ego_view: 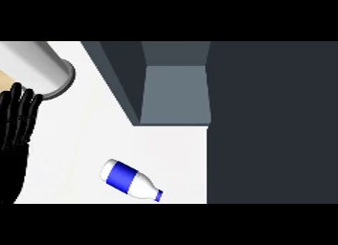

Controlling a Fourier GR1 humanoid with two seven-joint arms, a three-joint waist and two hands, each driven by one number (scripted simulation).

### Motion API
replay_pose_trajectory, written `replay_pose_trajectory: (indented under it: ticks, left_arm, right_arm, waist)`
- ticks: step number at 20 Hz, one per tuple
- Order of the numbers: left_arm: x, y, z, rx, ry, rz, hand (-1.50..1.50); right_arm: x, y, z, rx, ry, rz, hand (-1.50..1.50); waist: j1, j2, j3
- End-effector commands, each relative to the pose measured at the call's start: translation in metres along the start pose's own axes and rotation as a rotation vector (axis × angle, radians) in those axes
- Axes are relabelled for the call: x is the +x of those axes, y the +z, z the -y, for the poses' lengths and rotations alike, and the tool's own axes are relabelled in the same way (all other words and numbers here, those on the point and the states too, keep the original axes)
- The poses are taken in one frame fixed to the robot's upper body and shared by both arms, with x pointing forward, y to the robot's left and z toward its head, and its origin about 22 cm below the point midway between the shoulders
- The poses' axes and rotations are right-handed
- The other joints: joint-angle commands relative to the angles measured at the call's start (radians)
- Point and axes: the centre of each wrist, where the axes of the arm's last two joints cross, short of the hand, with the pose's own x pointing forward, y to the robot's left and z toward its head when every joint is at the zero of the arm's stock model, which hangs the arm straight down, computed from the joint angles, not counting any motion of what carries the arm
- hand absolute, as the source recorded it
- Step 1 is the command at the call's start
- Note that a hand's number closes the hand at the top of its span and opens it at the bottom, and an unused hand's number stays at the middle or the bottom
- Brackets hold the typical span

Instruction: Pick up the bottled water, place it into the cabinet and close the cabinet

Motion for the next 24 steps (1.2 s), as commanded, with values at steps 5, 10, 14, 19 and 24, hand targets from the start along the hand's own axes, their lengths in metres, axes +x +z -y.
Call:
replay_pose_trajectory:
  ticks: [5,10,14,19,24]
  left_arm:
    - [-0.027,0.031,0.040,-0.898,-0.404,-0.317,-1.50]
    - [-0.063,0.098,0.065,-1.275,-0.605,-0.739,-1.50]
    - [-0.053,0.140,0.124,-1.478,-0.731,-0.787,-1.50]
    - [-0.015,0.179,0.214,-1.540,-0.812,-0.798,-1.50]
    - [0.022,0.207,0.265,-1.547,-0.886,-0.822,-1.50]
  right_arm:
    - [0.000,0.000,-0.007,0.072,-0.007,-0.006,-1.50]
    - [-0.004,0.007,-0.025,0.190,-0.155,-0.099,-1.50]
    - [-0.003,0.018,-0.024,0.193,-0.203,-0.163,-1.50]
    - [0.023,0.037,-0.011,0.173,-0.212,-0.177,-1.50]
    - [0.057,0.051,0.005,0.159,-0.204,-0.197,-1.50]
  waist:
    - [-0.140,0.032,0.027]
    - [-0.138,0.036,0.020]
    - [-0.112,0.008,0.008]
    - [-0.076,-0.006,0.002]
    - [-0.039,0.000,-0.001]
